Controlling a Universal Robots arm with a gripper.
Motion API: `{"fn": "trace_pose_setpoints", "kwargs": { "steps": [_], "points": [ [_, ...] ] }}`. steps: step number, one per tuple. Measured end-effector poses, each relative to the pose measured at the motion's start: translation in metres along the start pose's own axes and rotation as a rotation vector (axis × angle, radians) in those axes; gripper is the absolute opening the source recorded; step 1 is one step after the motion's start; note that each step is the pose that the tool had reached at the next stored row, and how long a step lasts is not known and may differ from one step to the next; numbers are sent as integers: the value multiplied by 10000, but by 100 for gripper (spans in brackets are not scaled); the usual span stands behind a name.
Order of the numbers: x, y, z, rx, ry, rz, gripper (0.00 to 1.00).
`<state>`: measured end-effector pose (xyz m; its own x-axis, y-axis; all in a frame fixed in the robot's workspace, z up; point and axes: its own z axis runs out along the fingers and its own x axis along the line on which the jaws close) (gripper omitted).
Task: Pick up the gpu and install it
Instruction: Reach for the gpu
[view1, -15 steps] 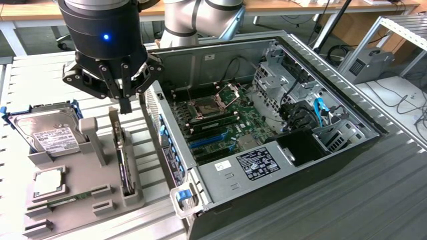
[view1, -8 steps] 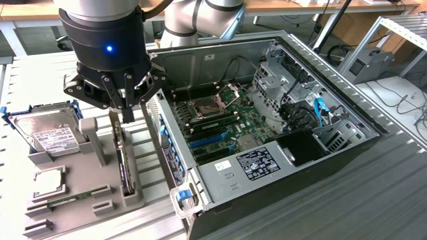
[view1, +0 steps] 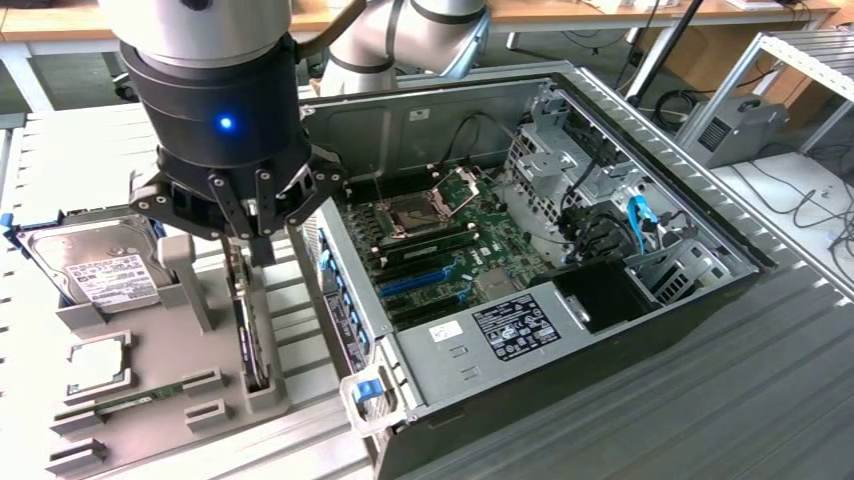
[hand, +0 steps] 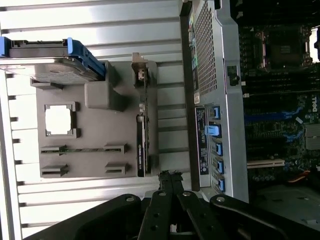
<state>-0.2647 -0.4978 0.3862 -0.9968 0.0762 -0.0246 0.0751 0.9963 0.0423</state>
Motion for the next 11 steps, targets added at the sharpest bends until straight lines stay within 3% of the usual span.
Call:
{"fn": "trace_pose_setpoints", "kwargs": {
  "steps": [11],
  "points": [
    [-3,-39,1,4,-1,0,11]
  ]
}}
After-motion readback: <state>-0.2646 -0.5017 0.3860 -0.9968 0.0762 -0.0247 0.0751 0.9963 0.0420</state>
